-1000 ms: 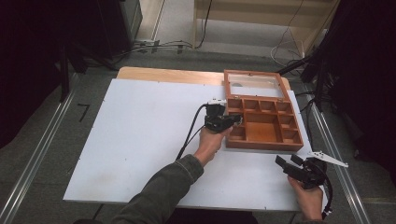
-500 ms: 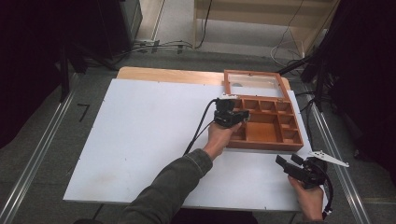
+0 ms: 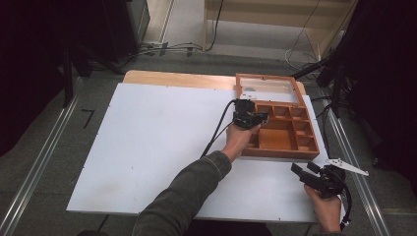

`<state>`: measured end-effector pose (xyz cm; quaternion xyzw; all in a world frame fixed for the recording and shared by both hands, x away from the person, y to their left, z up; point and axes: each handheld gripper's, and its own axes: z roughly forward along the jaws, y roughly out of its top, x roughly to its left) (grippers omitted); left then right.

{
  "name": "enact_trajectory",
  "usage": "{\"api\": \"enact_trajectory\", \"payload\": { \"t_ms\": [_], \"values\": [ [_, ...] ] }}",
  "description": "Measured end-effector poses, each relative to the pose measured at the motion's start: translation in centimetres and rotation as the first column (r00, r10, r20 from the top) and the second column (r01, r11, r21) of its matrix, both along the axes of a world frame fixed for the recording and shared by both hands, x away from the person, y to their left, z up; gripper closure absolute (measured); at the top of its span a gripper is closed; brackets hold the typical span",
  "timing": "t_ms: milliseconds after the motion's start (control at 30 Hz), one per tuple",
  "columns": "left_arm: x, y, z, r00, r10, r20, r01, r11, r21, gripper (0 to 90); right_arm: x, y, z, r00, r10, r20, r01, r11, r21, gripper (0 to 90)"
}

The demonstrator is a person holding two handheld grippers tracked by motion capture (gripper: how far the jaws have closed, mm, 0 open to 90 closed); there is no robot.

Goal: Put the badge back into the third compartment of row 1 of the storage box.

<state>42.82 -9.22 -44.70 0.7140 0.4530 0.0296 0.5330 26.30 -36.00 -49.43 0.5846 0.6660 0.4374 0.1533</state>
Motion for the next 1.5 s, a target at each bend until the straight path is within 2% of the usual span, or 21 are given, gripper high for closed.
{"api": "enact_trajectory", "payload": {
  "t_ms": [933,1500],
  "values": [
    [2.5,-3.0,-0.1,1.0000,-0.007,-0.006,0.007,0.9999,0.008,88.8,0.1,-0.2,0.1,1.0000,0.002,0.007,-0.002,1.000,0.001,21.6],
    [4.4,-5.3,-0.2,0.9998,0.014,-0.010,-0.014,0.9998,0.015,88.7,0.1,-0.2,0.1,1.0000,0.000,0.009,0.000,1.000,0.007,21.6]
  ]
}}
